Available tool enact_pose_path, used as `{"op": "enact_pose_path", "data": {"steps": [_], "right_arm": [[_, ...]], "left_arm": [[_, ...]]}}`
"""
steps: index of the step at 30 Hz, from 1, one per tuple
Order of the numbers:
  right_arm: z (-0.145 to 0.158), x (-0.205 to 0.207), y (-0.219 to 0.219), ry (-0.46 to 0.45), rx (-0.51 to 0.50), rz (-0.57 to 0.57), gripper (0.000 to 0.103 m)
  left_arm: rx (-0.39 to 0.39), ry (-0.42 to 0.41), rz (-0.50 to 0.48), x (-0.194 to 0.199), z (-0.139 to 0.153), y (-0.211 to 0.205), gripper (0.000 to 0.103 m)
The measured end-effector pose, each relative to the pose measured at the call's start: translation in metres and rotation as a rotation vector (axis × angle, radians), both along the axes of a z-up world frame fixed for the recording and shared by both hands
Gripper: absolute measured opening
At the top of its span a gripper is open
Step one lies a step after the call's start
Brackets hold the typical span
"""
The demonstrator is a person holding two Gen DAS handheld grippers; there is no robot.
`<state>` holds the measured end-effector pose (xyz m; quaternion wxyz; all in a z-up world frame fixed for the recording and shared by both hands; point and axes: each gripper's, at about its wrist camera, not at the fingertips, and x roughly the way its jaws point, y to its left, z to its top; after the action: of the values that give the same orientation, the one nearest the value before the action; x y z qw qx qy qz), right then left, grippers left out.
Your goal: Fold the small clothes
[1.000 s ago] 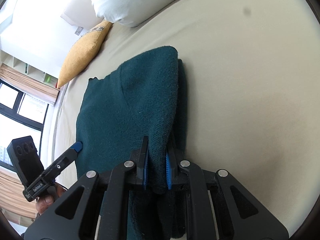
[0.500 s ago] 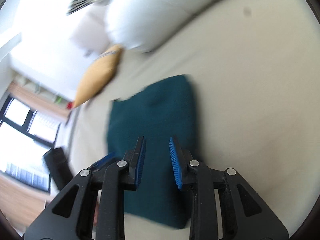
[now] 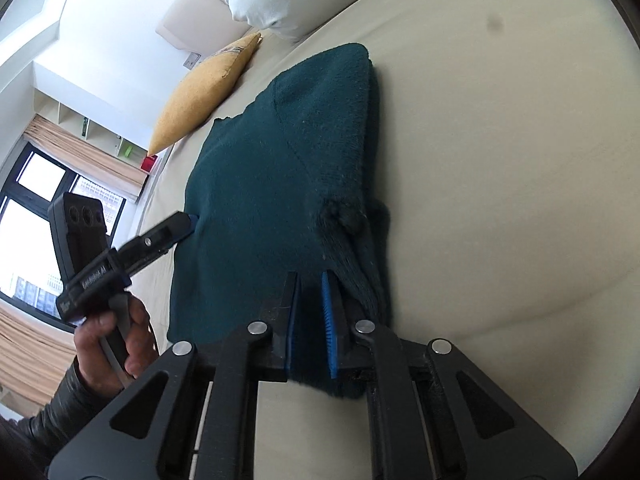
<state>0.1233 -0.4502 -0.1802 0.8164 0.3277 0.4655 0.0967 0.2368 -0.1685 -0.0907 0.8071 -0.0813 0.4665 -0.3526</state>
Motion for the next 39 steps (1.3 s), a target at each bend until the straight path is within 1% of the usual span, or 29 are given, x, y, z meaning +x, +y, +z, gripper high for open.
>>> {"op": "enact_pose_path", "data": {"steps": [2,3,4,6,7,9,10,12,14,16,17,18,20,22,23,25,27,28,29,30,31,32,34,35,37,38,39], "right_arm": [[0.008,-0.007,0.002,0.021,-0.035,0.026,0.009],[0.016,-0.011,0.003,0.027,-0.057,0.049,0.013],[0.023,-0.013,0.003,0.025,-0.076,0.055,0.013],[0.042,-0.015,0.000,-0.011,-0.106,0.051,0.016],[0.051,-0.011,-0.001,-0.032,-0.102,0.044,0.016],[0.062,0.009,-0.004,-0.066,-0.069,0.029,0.016],[0.065,0.024,0.000,-0.076,-0.067,0.025,0.016],[0.066,0.047,0.000,-0.093,-0.059,0.033,0.016],[0.057,0.076,0.002,-0.059,-0.038,0.037,0.016],[0.042,0.104,0.008,0.003,-0.090,0.060,0.016],[0.033,0.114,0.009,0.037,-0.128,0.057,0.015],[0.028,0.122,0.009,0.047,-0.132,0.047,0.014],[0.023,0.129,-0.001,0.029,-0.104,0.017,0.013],[0.016,0.136,-0.014,0.027,-0.053,-0.025,0.009],[0.016,0.134,-0.019,0.025,-0.049,-0.041,0.009],[0.016,0.135,-0.027,0.016,-0.104,-0.081,0.009],[0.011,0.134,-0.035,0.025,-0.074,-0.113,0.009],[0.015,0.129,-0.037,0.032,-0.084,-0.139,0.009],[0.020,0.120,-0.035,0.028,-0.108,-0.147,0.013],[0.021,0.123,-0.032,0.019,-0.138,-0.154,0.014],[0.031,0.115,-0.029,0.006,-0.158,-0.157,0.017],[0.038,0.109,-0.025,-0.008,-0.153,-0.151,0.017],[0.056,0.085,-0.017,-0.084,-0.075,-0.099,0.017],[0.063,0.072,-0.012,-0.116,-0.042,-0.068,0.017],[0.066,0.052,0.000,-0.128,-0.029,-0.017,0.030],[0.063,0.043,0.007,-0.128,-0.033,0.015,0.035],[0.056,0.034,0.012,-0.115,-0.049,0.031,0.053]], "left_arm": [[0.015,-0.042,0.044,0.003,0.012,0.011,0.061],[0.016,-0.059,0.060,0.007,0.016,0.014,0.061],[0.016,-0.071,0.072,0.012,0.018,0.016,0.061],[0.031,-0.088,0.077,0.020,0.022,0.011,0.061],[0.044,-0.098,0.069,0.025,0.022,0.004,0.060],[0.100,-0.123,0.045,0.032,0.019,-0.011,0.060],[0.149,-0.131,0.034,0.037,0.013,-0.020,0.060],[0.220,-0.138,0.037,0.048,0.001,-0.032,0.060],[0.269,-0.159,0.031,0.054,-0.007,-0.042,0.061],[0.317,-0.171,0.015,0.058,-0.013,-0.051,0.063],[0.329,-0.174,0.009,0.059,-0.015,-0.054,0.063],[0.328,-0.169,0.007,0.061,-0.018,-0.054,0.064],[0.313,-0.142,0.003,0.068,-0.024,-0.054,0.066],[0.306,-0.121,-0.008,0.074,-0.029,-0.057,0.067],[0.307,-0.115,-0.016,0.076,-0.031,-0.059,0.069],[0.320,-0.117,-0.028,0.077,-0.036,-0.066,0.071],[0.329,-0.128,-0.038,0.077,-0.039,-0.069,0.073],[0.325,-0.126,-0.039,0.077,-0.040,-0.069,0.073],[0.318,-0.121,-0.038,0.077,-0.039,-0.067,0.073],[0.309,-0.114,-0.034,0.077,-0.037,-0.064,0.073],[0.297,-0.106,-0.024,0.076,-0.034,-0.060,0.073],[0.281,-0.102,-0.007,0.073,-0.029,-0.056,0.072],[0.259,-0.098,0.023,0.063,-0.016,-0.046,0.069],[0.235,-0.099,0.034,0.057,-0.009,-0.041,0.069],[0.193,-0.094,0.033,0.041,-0.001,-0.033,0.069],[0.190,-0.096,0.029,0.034,-0.001,-0.031,0.069],[0.204,-0.103,0.025,0.028,-0.005,-0.032,0.069]]}}
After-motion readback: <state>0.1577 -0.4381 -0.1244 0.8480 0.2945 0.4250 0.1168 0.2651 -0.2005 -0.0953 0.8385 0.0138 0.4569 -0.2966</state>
